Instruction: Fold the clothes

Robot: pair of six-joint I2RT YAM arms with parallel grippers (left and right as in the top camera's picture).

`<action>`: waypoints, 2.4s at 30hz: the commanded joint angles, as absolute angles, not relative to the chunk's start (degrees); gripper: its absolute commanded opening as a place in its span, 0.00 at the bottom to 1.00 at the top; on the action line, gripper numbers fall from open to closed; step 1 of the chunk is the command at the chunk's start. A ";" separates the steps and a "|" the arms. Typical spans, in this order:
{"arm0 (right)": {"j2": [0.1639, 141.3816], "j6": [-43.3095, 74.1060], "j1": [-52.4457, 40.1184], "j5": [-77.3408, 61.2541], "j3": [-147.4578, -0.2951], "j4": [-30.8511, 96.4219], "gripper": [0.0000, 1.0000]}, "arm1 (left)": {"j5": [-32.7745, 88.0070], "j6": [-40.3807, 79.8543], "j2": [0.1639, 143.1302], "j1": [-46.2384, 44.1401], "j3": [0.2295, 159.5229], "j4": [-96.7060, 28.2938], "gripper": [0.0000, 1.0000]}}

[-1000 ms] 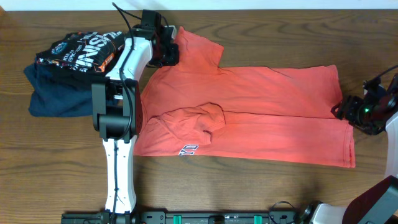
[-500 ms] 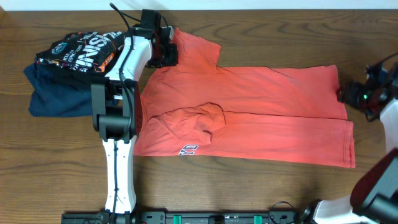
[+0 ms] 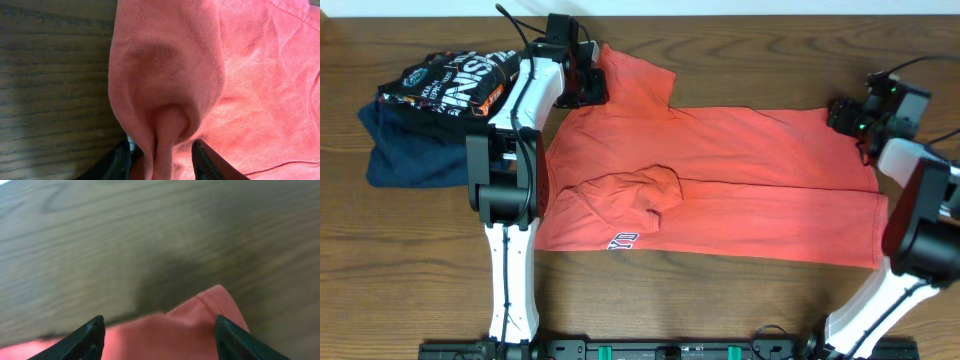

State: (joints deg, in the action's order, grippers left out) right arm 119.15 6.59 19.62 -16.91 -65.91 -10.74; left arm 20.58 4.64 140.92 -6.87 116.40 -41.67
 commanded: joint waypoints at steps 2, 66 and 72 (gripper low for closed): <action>123.33 9.98 19.49 -16.53 -66.24 -15.49 0.68 | 17.28 4.86 143.15 -6.35 115.26 -42.89 0.43; 122.80 5.74 20.27 -10.28 -71.09 -4.08 0.46 | 17.28 4.80 143.17 -6.35 115.20 -44.34 0.43; 122.80 8.84 20.27 -6.66 -71.09 -3.55 0.16 | 17.28 4.80 143.17 -6.35 115.20 -44.34 0.43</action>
